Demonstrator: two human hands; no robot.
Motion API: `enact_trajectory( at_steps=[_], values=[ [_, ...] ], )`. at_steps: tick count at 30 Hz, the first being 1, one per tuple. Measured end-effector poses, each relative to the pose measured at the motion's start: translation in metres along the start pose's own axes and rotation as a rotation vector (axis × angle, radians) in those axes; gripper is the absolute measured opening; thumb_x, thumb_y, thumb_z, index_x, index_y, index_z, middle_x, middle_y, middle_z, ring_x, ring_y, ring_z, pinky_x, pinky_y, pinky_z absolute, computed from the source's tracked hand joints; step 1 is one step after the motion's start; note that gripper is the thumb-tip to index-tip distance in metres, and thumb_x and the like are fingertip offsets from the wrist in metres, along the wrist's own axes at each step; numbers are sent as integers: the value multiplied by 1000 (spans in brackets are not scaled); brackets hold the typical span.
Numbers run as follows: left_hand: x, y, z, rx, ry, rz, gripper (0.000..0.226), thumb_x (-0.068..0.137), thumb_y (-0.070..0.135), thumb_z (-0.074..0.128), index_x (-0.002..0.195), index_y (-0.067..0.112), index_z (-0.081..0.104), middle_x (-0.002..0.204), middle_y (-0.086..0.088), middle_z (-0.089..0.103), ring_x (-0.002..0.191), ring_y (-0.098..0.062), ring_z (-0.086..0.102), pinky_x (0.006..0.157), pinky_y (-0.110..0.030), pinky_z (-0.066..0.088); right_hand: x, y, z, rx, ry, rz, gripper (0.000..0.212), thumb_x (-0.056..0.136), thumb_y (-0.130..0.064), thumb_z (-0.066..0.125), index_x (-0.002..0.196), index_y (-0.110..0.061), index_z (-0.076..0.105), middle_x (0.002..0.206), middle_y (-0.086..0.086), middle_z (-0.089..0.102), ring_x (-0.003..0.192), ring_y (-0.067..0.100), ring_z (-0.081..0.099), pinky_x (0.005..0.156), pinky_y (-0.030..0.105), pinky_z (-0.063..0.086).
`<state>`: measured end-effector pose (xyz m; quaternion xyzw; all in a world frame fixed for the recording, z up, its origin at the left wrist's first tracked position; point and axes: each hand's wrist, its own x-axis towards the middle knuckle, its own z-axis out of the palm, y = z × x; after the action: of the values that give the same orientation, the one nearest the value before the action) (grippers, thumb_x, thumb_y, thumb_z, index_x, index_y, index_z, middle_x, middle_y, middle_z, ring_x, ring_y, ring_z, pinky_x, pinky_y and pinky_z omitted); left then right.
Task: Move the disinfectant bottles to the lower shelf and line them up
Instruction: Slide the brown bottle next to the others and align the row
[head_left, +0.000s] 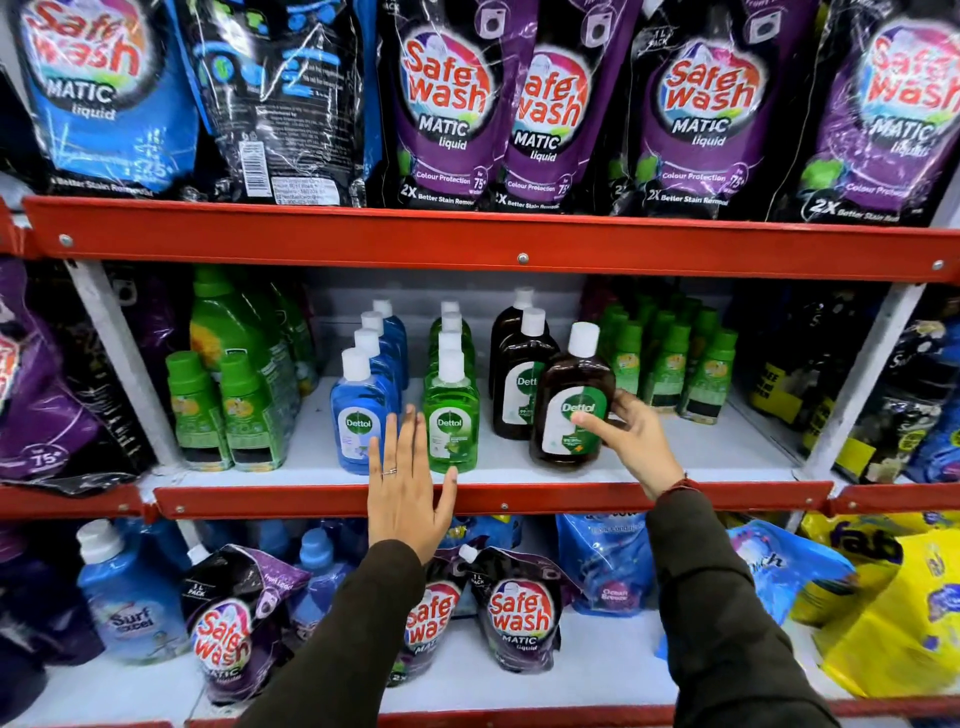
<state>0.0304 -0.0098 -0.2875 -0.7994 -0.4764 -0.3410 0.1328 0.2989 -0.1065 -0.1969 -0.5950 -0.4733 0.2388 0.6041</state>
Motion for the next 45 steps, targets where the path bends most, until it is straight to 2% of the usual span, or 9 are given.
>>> enact_trajectory(
  at_steps=[3, 7, 15, 21, 24, 27, 31, 39, 45],
  values=[
    [0, -1, 1, -6, 4, 2, 78, 99, 49, 32, 161, 3, 19, 170, -17, 20, 158, -33, 14, 128, -48, 5, 3, 2, 17, 11, -69, 22, 59, 77, -22, 84, 130, -14, 61, 132, 5, 68, 130, 16, 58, 110, 41, 48],
    [0, -2, 4, -8, 23, 6, 79, 99, 49, 33, 162, 6, 14, 171, -15, 16, 159, -31, 11, 128, -49, 6, 7, 4, 29, 23, -97, 48, 41, 83, -8, 77, 118, -20, 58, 113, -6, 67, 102, -10, 61, 80, 15, 56],
    [-5, 0, 5, -112, 38, -22, 75, 100, 50, 32, 164, 17, 10, 173, -9, 10, 160, -27, 7, 126, -63, 3, -5, -1, 38, 56, -107, 28, 38, 91, -5, 67, 123, -16, 49, 113, -8, 60, 99, -6, 57, 72, 2, 49],
    [-5, 47, -11, -491, 31, 182, 72, 102, 43, 38, 163, 22, 6, 172, 3, 5, 160, -13, 4, 130, -49, -1, -24, 3, 55, 192, 54, 77, 76, 94, -51, 58, 156, -25, 24, 163, -4, 33, 148, 12, 33, 124, 39, 27],
    [6, 83, -21, -812, -104, 87, 76, 103, 46, 36, 164, 23, -3, 173, 8, -6, 159, -6, -1, 129, -28, 5, -25, 5, 62, 253, 98, 149, 80, 86, -74, 48, 151, -30, 36, 159, 0, 41, 146, 16, 40, 122, 47, 32],
    [22, 107, -24, -1001, -290, -105, 76, 107, 50, 33, 161, 25, -14, 169, 12, -17, 154, 0, -15, 130, -33, 0, -28, 5, 64, 265, 71, 131, 43, 100, -58, 35, 130, -35, 56, 137, 0, 63, 129, 14, 58, 112, 38, 44],
    [38, 115, -25, -1137, -391, -277, 76, 109, 46, 36, 161, 22, -13, 172, 2, -7, 158, -12, -7, 127, -34, 2, -25, 9, 63, 296, 52, 126, 31, 106, -42, 30, 111, -37, 61, 114, -12, 67, 109, 4, 63, 97, 28, 49],
    [44, 110, -27, -1110, -424, -304, 77, 109, 41, 40, 162, 18, -12, 173, -3, -5, 158, -13, -3, 118, -24, 2, -21, 16, 63, 244, 40, 126, 24, 103, -45, 39, 112, -39, 60, 117, -14, 68, 115, 9, 63, 110, 42, 47],
    [44, 110, -25, -1097, -444, -305, 79, 108, 44, 41, 162, 19, -12, 173, -4, -3, 158, -16, 1, 115, -24, 5, -25, 15, 64, 233, 63, 114, 49, 92, -55, 45, 132, -28, 56, 130, -4, 67, 123, 15, 62, 114, 49, 44]
  ],
)
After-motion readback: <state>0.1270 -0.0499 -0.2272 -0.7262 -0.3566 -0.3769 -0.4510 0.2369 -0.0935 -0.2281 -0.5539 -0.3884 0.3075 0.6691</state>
